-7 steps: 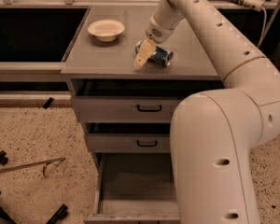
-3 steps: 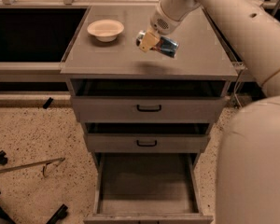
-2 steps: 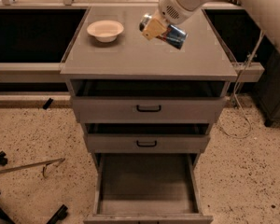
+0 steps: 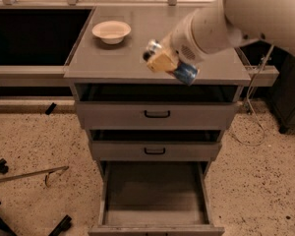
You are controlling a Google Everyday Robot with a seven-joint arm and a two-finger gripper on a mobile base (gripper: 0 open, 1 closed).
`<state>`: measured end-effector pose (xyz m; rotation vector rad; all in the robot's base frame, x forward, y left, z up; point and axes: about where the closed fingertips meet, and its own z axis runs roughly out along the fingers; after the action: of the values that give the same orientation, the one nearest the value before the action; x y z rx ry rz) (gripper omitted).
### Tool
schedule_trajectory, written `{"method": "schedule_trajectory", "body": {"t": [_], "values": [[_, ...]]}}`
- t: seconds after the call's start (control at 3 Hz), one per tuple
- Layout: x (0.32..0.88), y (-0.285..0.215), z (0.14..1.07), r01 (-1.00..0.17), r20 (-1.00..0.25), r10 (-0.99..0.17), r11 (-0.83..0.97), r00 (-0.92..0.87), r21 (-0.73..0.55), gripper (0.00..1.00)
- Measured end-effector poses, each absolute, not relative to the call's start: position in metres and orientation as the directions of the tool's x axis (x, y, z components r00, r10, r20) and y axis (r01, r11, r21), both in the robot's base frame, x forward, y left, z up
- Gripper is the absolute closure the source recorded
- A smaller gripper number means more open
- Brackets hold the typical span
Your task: Place redbull can into bottom drawer
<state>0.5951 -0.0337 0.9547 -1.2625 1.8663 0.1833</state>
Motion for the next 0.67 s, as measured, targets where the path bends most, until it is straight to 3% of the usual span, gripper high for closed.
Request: {"method": "schedule_trajectory", "body": {"t": [0.33, 0.67], "values": [[0.552, -0.034, 0.859, -0.882, -0.651, -0.738, 0.412, -0.176, -0.228, 1.00], [0.531, -0.031, 0.821, -0.904, -0.610, -0.766, 0.385, -0.201, -0.186, 1.00]]}}
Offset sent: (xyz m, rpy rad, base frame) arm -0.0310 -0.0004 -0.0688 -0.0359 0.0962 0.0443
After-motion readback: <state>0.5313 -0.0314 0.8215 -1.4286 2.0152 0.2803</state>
